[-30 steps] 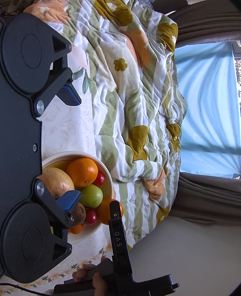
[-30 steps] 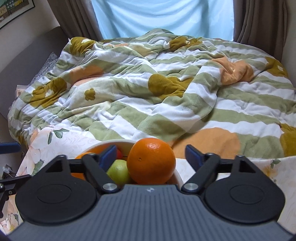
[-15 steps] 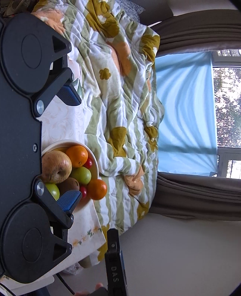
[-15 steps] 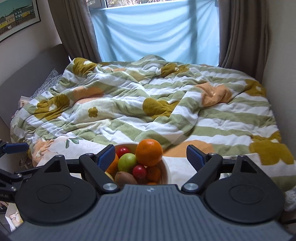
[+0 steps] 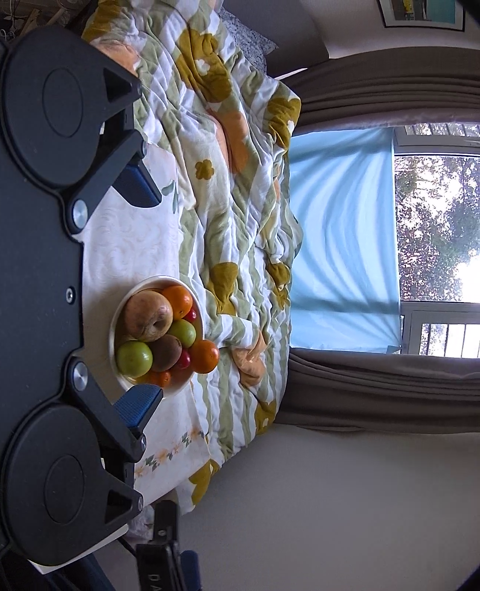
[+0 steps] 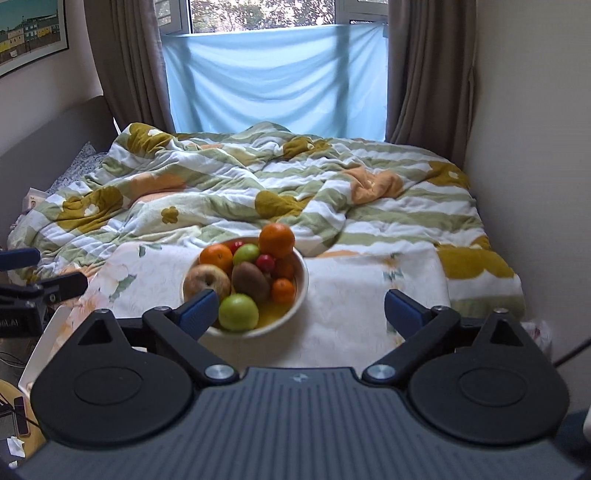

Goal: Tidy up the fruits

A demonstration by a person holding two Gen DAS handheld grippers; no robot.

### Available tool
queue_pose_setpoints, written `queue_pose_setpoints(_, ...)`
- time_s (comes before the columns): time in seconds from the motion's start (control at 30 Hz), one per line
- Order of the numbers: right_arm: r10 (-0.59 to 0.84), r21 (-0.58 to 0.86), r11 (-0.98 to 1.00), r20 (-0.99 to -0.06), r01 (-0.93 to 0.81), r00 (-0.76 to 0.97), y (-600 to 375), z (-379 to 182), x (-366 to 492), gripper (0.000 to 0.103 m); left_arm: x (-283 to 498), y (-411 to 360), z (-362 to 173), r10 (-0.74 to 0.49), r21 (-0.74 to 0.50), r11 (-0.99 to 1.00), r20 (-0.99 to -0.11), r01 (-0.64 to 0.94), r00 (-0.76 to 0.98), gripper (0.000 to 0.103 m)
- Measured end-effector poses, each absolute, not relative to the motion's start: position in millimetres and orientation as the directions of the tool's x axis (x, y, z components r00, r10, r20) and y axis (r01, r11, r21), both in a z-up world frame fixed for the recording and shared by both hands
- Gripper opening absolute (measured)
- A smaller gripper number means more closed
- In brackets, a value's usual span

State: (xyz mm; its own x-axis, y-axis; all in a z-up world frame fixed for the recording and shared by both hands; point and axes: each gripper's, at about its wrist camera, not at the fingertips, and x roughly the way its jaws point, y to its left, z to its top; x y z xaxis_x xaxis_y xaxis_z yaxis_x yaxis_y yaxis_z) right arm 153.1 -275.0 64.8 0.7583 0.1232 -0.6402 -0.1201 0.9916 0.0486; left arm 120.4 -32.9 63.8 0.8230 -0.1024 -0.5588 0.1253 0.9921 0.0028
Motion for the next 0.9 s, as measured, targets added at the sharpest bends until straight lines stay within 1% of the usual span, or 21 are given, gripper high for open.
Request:
queue_pose_setpoints(0.2, 0.078, 0.055, 0.997, -0.675, -0.055, 0.734, -275, 48, 116, 0.103, 92, -37, 54, -0.088, 0.019, 0.992, -0.574, 0.121, 0.814, 0.103)
queue_pose_setpoints(0.33, 0.044, 0.027, 0.999, -0.682, -0.035, 0.730, -274, 41, 98, 0.103, 78, -35, 47, -0.098, -0.008, 0.993, -0.583, 0.114, 0.806, 0.103)
queue_pose_setpoints(0.53, 0.015, -0.005, 1.000, -0.680, -0.024, 0.733, -273, 40, 83, 0.103, 67, -36, 47, -0.091, 0.008, 0.993, -0.577, 0.116, 0.812, 0.103)
queue_pose_setpoints(0.9, 0.012, 0.006, 1.000, -0.668, -0.010, 0.744, -274, 43, 71, 0.103, 59, -35, 47, -0.096, 0.013, 0.992, -0.573, 0.127, 0.814, 0.103)
